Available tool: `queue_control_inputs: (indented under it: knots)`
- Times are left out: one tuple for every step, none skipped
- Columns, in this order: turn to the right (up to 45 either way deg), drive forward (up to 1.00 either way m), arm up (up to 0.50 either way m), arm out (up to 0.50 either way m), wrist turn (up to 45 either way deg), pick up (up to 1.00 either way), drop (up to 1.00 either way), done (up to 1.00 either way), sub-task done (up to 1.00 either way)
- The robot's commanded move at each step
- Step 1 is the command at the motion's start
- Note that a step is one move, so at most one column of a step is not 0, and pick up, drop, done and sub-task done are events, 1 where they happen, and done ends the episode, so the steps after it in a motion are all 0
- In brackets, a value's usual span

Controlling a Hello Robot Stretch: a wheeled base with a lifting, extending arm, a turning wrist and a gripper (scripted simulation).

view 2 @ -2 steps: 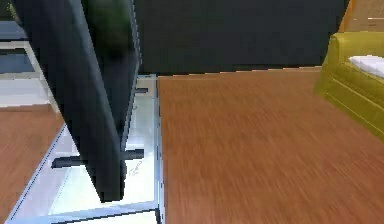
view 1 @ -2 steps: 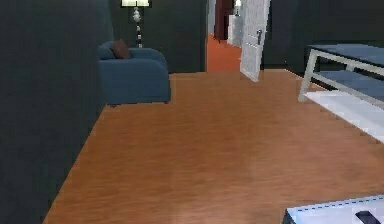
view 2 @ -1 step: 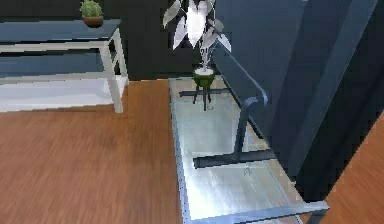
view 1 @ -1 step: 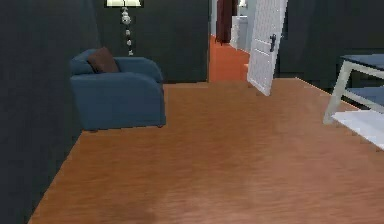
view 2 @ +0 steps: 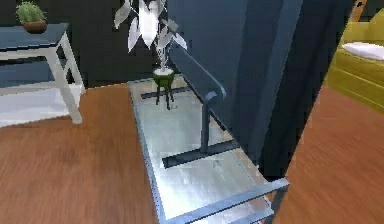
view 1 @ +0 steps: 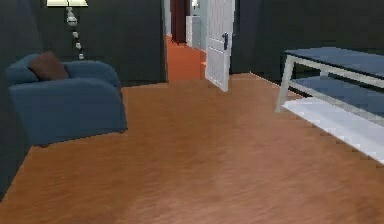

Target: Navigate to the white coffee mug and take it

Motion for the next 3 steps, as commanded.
queue_control_inputs:
  knots:
    - [0.0, 1.00, 0.00, 0.00, 0.0, 0.00, 0.00, 0.00, 0.00]
    - [0.0, 1.00, 0.00, 0.00, 0.0, 0.00, 0.00, 0.00, 0.00]
    - [3.0, 0.00, 0.00, 0.00, 0.0, 0.00, 0.00, 0.00, 0.00]
